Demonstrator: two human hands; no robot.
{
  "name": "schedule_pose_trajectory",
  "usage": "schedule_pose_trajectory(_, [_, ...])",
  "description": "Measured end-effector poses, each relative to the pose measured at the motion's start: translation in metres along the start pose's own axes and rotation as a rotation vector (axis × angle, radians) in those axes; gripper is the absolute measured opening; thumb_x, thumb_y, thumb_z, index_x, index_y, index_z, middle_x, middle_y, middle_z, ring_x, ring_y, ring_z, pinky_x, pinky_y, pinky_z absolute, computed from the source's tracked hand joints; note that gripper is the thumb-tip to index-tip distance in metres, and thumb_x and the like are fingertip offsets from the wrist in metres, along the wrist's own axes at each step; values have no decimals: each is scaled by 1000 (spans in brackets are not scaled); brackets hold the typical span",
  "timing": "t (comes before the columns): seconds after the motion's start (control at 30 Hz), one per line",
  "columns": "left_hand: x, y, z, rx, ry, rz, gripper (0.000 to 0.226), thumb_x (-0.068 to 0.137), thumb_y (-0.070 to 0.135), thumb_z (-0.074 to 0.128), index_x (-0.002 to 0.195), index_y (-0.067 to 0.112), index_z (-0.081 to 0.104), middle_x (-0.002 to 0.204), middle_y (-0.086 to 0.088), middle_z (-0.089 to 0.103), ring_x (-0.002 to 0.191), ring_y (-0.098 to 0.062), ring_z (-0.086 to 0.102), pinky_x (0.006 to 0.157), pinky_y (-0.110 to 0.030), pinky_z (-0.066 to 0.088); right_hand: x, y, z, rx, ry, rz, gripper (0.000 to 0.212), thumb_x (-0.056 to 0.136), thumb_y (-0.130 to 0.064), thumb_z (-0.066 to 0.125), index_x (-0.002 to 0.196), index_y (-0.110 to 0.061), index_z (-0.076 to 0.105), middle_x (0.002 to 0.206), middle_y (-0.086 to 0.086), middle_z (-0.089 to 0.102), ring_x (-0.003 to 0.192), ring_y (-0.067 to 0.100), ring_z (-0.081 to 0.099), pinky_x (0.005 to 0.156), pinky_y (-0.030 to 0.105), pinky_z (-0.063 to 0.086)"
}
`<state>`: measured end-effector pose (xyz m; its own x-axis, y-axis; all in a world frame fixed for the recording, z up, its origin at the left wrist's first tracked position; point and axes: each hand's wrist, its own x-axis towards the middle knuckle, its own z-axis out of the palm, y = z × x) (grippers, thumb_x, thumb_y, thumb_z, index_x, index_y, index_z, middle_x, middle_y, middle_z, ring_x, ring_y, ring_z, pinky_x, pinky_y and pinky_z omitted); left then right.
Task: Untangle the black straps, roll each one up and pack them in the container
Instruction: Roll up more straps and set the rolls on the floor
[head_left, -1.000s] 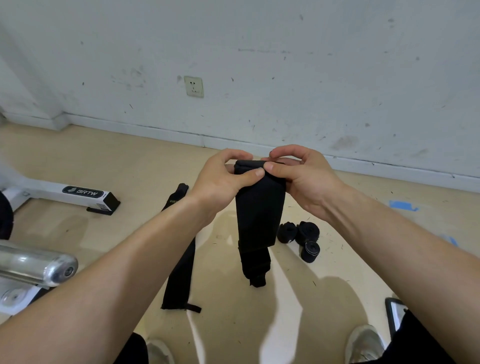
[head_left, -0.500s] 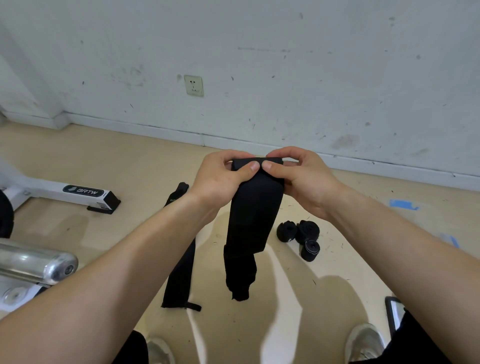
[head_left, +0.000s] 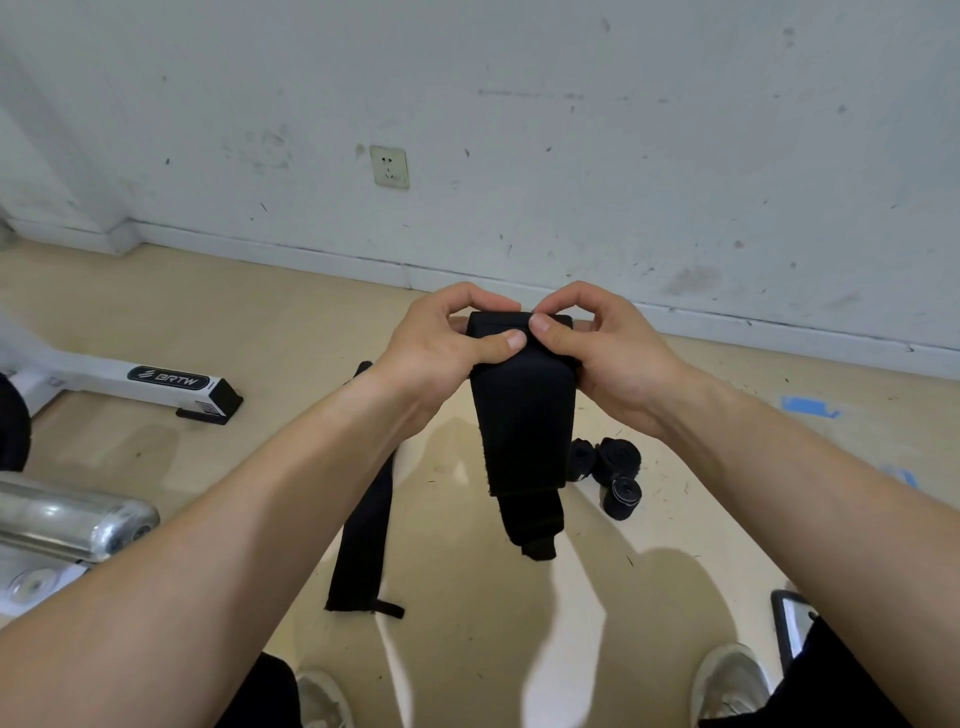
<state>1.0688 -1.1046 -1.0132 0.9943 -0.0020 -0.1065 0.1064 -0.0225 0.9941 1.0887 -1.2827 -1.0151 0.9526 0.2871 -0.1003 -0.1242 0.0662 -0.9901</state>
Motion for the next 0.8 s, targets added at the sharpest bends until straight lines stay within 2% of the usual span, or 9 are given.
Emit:
schedule_pose_trajectory(0.13, [-1,1,-1,-154,-54,-97,26,86,-4,76,107,11,73,98,-13,76,92,-26,76,80,-29,62,1,1,1,29,6,2,13,93,-3,69,88,-13,63,76,13,68,71,29,65,67,34,53])
schedule_pose_trajectory(0.27, [-4,-1,0,-146,-95,-137,20,92,4,72,112,3,73,102,-9,78,89,-18,76,74,-22,60,3,4,1,-30,39,-28,14,91,-2,71,88,-13,64,81,15,67,73,29,63,67,35,52])
schedule_pose_trajectory(0.37, [-4,-4,2,-106,-78,-120,21,94,10,71,114,3,73,106,-12,78,92,-21,76,74,-25,60,4,6,-1,-77,46,-66,14,90,-2,72,89,-14,64,81,12,68,72,26,64,66,34,53])
schedule_pose_trajectory(0.47, [-5,-6,5,-115,-87,-114,23,97,13,69,117,3,72,110,-15,77,96,-23,76,76,-27,60,5,6,-4,-243,49,-153,14,90,-5,74,90,-15,64,91,11,69,75,20,66,68,33,56])
schedule_pose_trajectory(0.57, [-6,-4,7,-138,-99,-129,27,99,27,65,114,6,75,105,-11,79,96,-22,76,78,-27,59,4,6,-7,-310,23,-199,16,89,-4,74,89,-16,64,99,18,69,73,19,66,71,37,56])
schedule_pose_trajectory(0.67, [-2,-5,8,-104,-36,-109,19,96,23,70,108,10,77,104,-11,78,96,-25,76,79,-32,59,3,8,-8,-274,14,-182,16,89,-4,75,89,-16,64,100,19,68,81,22,66,76,41,57])
schedule_pose_trajectory(0.8, [-1,-5,8,-109,11,-103,20,90,14,76,110,12,76,108,-12,77,98,-26,76,80,-32,61,2,9,-9,-30,-47,-42,11,93,-5,69,95,-15,66,93,13,66,83,27,64,74,38,53])
